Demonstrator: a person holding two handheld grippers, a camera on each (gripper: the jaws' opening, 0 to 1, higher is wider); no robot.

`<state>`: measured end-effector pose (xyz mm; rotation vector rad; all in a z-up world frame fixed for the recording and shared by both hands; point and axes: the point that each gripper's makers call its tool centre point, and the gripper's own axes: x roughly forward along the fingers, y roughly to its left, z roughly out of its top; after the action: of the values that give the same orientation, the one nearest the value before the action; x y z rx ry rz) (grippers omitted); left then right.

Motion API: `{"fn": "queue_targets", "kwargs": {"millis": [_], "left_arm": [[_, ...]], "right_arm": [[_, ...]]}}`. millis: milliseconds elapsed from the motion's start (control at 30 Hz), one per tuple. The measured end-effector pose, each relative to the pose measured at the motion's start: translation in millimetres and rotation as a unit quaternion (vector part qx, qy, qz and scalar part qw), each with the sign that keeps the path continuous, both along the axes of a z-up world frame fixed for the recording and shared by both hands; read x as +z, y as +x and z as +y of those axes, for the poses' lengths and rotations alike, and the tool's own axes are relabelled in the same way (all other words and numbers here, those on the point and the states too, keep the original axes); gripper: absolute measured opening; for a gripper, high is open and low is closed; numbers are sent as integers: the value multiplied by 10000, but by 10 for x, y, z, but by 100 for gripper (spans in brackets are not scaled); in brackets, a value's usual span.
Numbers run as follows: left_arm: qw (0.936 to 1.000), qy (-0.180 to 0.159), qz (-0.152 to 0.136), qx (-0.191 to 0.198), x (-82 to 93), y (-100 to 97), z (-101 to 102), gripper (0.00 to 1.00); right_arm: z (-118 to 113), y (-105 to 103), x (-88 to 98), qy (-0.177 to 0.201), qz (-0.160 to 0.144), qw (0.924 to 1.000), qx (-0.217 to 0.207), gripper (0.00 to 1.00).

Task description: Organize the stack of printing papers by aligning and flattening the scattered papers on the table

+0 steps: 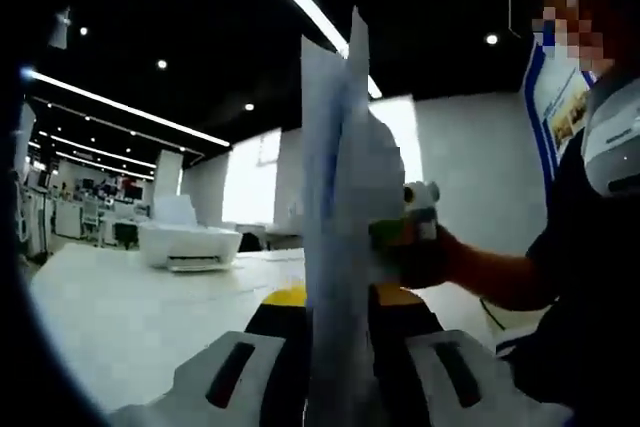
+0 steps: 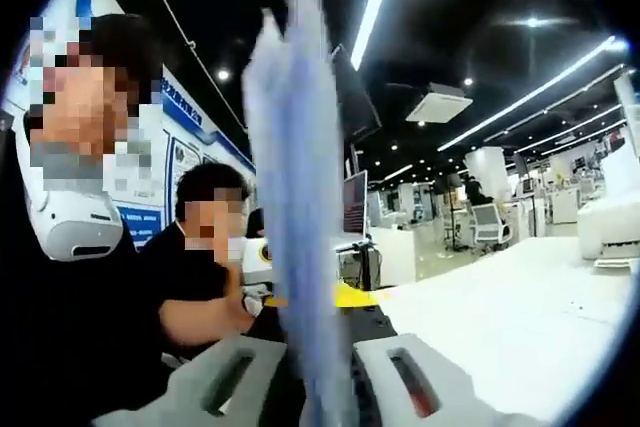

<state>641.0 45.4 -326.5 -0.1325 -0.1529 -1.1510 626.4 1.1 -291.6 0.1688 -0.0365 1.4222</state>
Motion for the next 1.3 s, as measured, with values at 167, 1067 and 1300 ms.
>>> {"fn": "queue_targets", "kwargs": {"millis": [167, 1067, 1300], "left_arm": [[10000, 36, -67, 4, 57, -19, 3, 22], [9977, 354, -285, -502, 89, -273, -159, 34], [9954, 411, -21, -864, 47, -367, -194, 6]], "right_arm": [[-54, -61, 89, 5, -22, 10000, 58, 0], [-114, -406, 404, 716, 87, 9949, 712, 0], [-93, -413, 367, 768, 86, 9946, 698, 0]]}}
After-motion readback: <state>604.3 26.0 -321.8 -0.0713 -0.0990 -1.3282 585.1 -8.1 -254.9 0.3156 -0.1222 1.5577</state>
